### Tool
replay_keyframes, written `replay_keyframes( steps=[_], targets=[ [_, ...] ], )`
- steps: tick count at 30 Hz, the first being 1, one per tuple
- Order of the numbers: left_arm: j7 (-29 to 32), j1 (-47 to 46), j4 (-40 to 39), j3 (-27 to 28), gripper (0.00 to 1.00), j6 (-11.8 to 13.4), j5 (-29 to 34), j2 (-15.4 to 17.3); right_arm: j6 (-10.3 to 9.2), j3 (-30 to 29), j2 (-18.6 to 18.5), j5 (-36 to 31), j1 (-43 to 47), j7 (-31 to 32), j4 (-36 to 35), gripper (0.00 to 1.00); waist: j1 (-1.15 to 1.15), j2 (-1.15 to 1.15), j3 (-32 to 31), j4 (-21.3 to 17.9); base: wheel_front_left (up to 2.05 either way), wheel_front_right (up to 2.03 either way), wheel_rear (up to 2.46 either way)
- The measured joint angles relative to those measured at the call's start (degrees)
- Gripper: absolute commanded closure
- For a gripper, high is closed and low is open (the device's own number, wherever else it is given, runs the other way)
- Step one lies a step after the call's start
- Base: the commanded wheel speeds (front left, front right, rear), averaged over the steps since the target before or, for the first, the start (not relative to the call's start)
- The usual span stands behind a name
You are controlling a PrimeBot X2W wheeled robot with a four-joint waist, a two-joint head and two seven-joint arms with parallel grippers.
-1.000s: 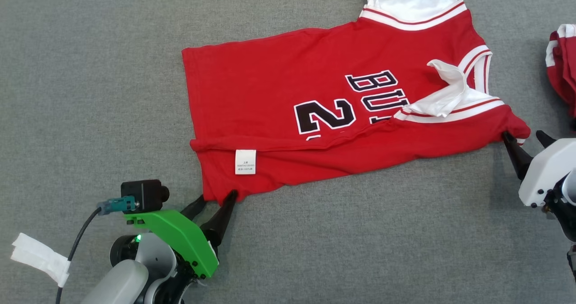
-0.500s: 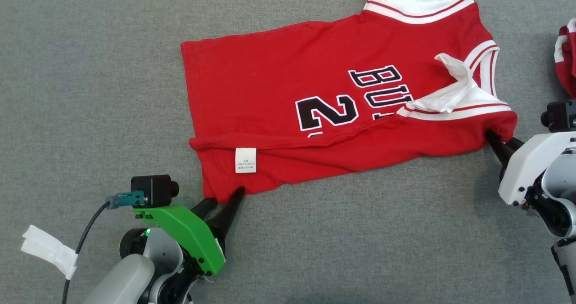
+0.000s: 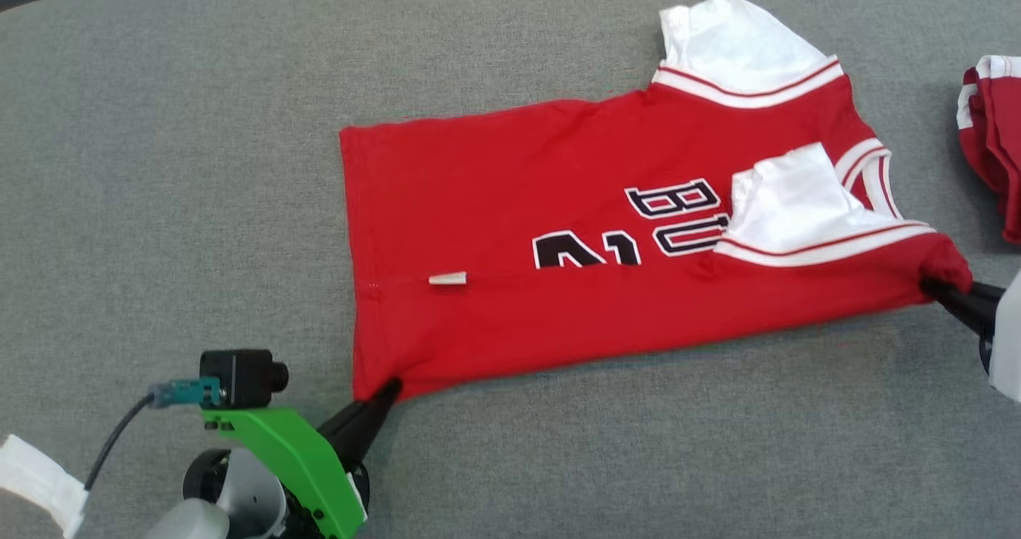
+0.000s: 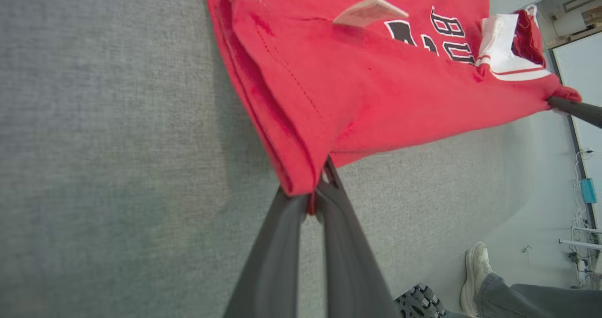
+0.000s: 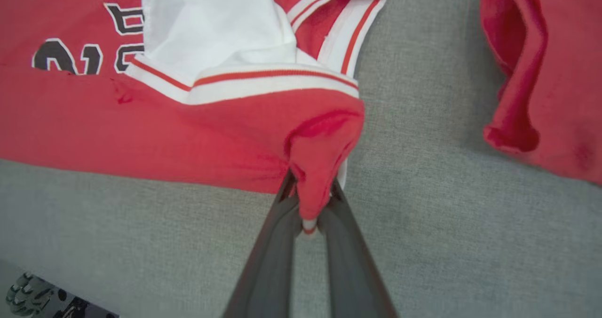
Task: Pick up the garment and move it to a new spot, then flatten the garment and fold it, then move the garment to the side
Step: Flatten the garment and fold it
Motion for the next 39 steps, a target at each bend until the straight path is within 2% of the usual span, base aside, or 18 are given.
replay_keyframes(
  steps=[3, 8, 9, 10, 11, 14, 17, 20, 23, 25, 31, 34, 39],
  targets=[
    [-0.86, 3.33, -1.97, -0.44, 1.0, 0.57, -0.86, 0.01, 0.0, -0.44, -1.77, 1.83, 4.0, 1.38, -1.14, 1.0, 0.0, 0.0, -0.24, 0.08, 0.0, 0.0, 0.0],
    [-2.56, 8.13, -3.27, -1.87, 1.0, 1.0, -1.64, -1.37, -0.01, -0.2, -1.76, 2.66, 10.85, 0.98, -1.8, 1.0, 0.0, 0.0, 0.07, 0.46, 0.0, 0.0, 0.0],
    [-2.87, 8.73, -3.41, -2.1, 1.0, 1.04, -1.63, -1.59, -0.01, -0.2, -1.72, 2.46, 11.67, 0.36, -1.96, 0.51, 0.0, 0.0, 0.12, 0.56, 0.0, 0.0, 0.0],
    [-3.13, 9.09, -3.5, -2.44, 0.58, 1.1, -1.37, -1.62, 0.0, -0.25, -1.74, 2.31, 12.23, -0.13, -2.08, 0.0, 0.0, 0.0, 0.15, 0.67, 0.0, 0.0, 0.0],
    [-3.48, 9.35, -3.67, -2.77, 0.0, 1.36, -0.65, -1.44, -0.01, -0.4, -1.75, 2.26, 12.74, -0.27, -2.21, 0.0, 0.0, 0.0, 0.11, 0.74, 0.0, 0.0, 0.0],
    [-3.86, 9.84, -5.17, -3.2, 0.0, 2.64, 1.97, 0.23, -0.01, -2.44, -2.04, 2.12, 12.96, -1.35, -3.68, 0.0, 0.0, 0.0, -0.07, 0.87, 0.0, 0.0, 0.0],
    [-4.27, 9.98, -6.86, -1.54, 0.0, 4.72, 3.86, 3.42, -0.01, -5.21, -2.66, 2.61, 11.51, -1.44, -6.72, 0.0, 0.0, 0.0, 0.07, 0.97, 0.0, 0.0, 0.0],
    [-4.53, 7.84, -8.09, 1.57, 0.0, 6.83, 5.34, 6.25, -0.01, -7.72, -2.26, 2.4, 5.31, -2.46, -10.32, 0.0, 0.0, 0.0, 0.83, 1.0, 0.0, 0.0, 0.0],
    [-3.25, 1.79, -8.23, 3.77, 0.0, 7.35, 5.73, 6.75, -0.01, -7.97, -0.37, -1.25, -3.31, -3.0, -10.28, 0.0, 0.0, 0.0, 2.3, 1.02, 0.0, 0.0, 0.0],
    [-1.85, -3.25, -7.0, 3.9, 0.0, 7.01, 6.13, 5.92, -0.01, -7.03, 1.46, -3.88, -9.33, -2.68, -8.03, 0.0, 0.0, 0.0, 3.59, 1.13, 0.0, 0.0, 0.0],
    [1.98, -18.07, 2.56, 1.54, 0.0, 4.11, 8.27, 0.15, -0.01, -2.29, 7.78, -14.13, -25.52, -1.31, 3.03, 0.0, 0.01, 0.0, 8.7, 2.23, 0.0, 0.0, 0.0],
    [2.75, -22.63, 6.61, 0.46, 0.0, 1.89, 8.56, -1.97, -0.01, -0.33, 9.37, -19.54, -31.37, -1.52, 8.49, 0.0, 0.01, 0.0, 11.37, 3.08, 0.0, 0.0, 0.0],
    [3.28, -27.4, 11.7, -0.68, 0.0, -0.78, 8.78, -4.47, -0.01, 0.29, 11.12, -24.29, -38.44, -3.47, 16.4, 0.0, 0.01, 0.0, 14.92, 5.12, 0.0, 0.0, 0.0]
  ],
)
